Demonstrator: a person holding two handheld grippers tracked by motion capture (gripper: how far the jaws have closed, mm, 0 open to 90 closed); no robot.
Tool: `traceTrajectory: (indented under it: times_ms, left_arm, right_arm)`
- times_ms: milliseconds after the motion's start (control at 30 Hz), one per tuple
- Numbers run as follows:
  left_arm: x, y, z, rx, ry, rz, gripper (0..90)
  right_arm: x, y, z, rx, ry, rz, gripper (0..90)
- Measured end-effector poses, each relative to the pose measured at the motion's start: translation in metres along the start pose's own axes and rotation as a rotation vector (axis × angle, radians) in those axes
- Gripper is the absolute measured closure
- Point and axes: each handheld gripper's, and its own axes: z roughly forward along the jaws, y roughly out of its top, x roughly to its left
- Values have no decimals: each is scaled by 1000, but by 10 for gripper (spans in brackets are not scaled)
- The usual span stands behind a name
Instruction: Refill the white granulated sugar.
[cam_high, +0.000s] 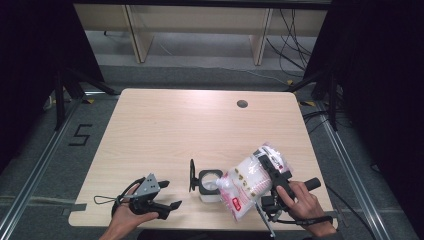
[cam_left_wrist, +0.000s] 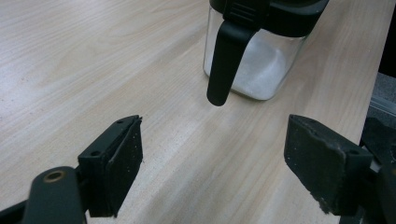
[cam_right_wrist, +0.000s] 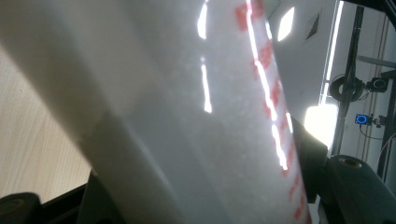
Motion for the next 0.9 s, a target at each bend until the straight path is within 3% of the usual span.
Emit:
traceTrajectory:
  times_ms: [100,167,300,333,367,433,467,500,567,733,767,833,900]
  left_arm:
    - [-1,-1,1,-8,2,-9,191]
    - [0,0,0,1,-1,2,191]
    - [-1,-1,1,-6,2,-8,190]
    - [-1,-1,1,-8,2,-10,191]
    - [1,0,0,1,0,16,191]
    - [0,0,0,-2,0,-4,191]
    - [-1,-1,1,-6,3,-6,191]
    - [-2,-1,1,-10,1,-16,190]
    - [0,-1,0,-2,2,14,191]
    - [0,-1,0,7,3,12,191]
    - [0,0,-1,3,0,10,191]
    - [1,0,0,2,1,12,191]
    - [0,-1,1,-3,-3,4,191]
  right_arm:
    - [2,-1,-1,24,18,41,427]
    - [1,-1,-1,18,15,26,427]
    - [3,-1,-1,23,17,50,428]
    - [2,-1,-2,23,16,41,429]
    - [1,-1,-1,17,15,32,429]
    - [1,-1,-2,19,14,32,429]
    - [-1,-1,-1,4,7,7,429]
    - [3,-2,-2,26,14,54,429]
    - [3,-1,-2,29,18,66,430]
    - [1,-1,-1,17,12,31,431]
    - [-1,-1,-1,8,1,6,431]
    - [2,-1,-2,19,16,44,432]
    - [1,-1,-1,9,12,35,432]
